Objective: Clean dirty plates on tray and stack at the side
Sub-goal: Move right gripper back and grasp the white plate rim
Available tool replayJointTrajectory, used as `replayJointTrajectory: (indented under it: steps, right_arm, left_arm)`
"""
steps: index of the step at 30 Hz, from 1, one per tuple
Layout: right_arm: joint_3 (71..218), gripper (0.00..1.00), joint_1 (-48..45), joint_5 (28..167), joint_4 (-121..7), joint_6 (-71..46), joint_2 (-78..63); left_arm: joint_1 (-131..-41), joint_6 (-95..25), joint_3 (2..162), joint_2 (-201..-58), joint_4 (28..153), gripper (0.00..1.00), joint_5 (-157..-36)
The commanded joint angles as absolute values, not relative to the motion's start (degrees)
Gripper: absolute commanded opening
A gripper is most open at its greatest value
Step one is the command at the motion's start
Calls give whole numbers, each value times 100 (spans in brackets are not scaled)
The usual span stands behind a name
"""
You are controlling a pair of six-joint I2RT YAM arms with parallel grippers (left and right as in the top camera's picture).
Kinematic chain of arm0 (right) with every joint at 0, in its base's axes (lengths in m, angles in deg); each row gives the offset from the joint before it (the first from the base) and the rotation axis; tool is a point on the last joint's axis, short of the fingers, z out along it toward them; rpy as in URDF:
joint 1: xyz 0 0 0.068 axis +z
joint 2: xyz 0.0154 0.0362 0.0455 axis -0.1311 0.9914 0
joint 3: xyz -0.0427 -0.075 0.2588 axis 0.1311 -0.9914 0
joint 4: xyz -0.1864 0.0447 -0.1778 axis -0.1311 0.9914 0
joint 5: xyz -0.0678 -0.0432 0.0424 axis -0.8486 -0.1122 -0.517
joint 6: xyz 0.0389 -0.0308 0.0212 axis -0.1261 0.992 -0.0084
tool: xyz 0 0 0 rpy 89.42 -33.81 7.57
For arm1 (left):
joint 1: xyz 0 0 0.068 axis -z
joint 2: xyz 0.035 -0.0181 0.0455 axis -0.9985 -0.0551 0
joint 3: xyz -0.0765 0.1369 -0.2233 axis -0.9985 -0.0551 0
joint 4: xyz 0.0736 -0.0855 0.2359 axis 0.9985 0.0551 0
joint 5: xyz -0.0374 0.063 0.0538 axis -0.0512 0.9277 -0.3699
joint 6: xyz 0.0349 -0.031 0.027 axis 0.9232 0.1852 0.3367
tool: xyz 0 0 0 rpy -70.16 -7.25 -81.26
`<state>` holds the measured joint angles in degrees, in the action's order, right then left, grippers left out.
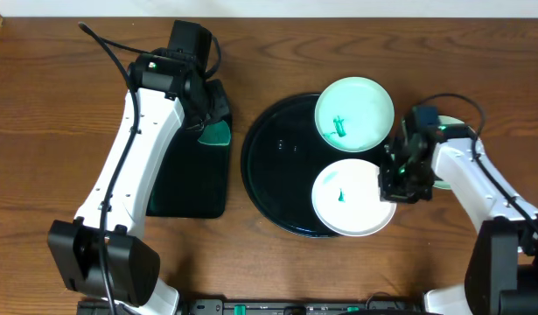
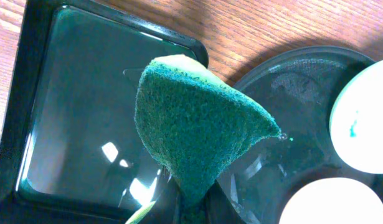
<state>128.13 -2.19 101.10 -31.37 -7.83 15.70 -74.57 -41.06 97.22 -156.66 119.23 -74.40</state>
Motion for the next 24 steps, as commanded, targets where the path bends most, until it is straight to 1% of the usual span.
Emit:
replayJointTrajectory:
  steps: [1,3,5,7,11,15,17,20,24]
  right_arm:
    - [12542,6,-68,10118,-3301,-1021,1581]
    - [12454,2,-35,10083,-3334,-1084,1581]
    - [12469,2,-31,10086,-3365,-1102,1578]
    - [12570,4,-31,10088,-3395,-1099,1561]
    - [13044,10,-29,10199,-3295,-1095,1495]
    - [13849,15,-88,9968,-2595,-839,1347]
    - [14058,20,-158,9683,-2209,-842,1320]
    - [14004,22,-186,9543,-1937,-896,1323]
    - [13361,21,-186,9524,-2217,-970,1323]
  left_arm:
    - [-7450,-4051,9772,-15666,11945,7,-7434]
    - [-7450,-4051,9772,-15666,11945,7,-7434]
    - [-7450,-4051,9772,-15666,11940,7,-7434]
    - [-7450,-4051,9772,-15666,11938,7,-7432]
    - [-7450,-4051,9772,-15666,11938,7,-7432]
    - [-7450,-4051,9772,-15666,11943,7,-7432]
    - [-7450,-4051,9772,-15666,11940,7,-7432]
    - [-7450,-4051,9772,-15666,11943,7,-7434]
    - [-7450,-4051,9772,-15666,11962,7,-7432]
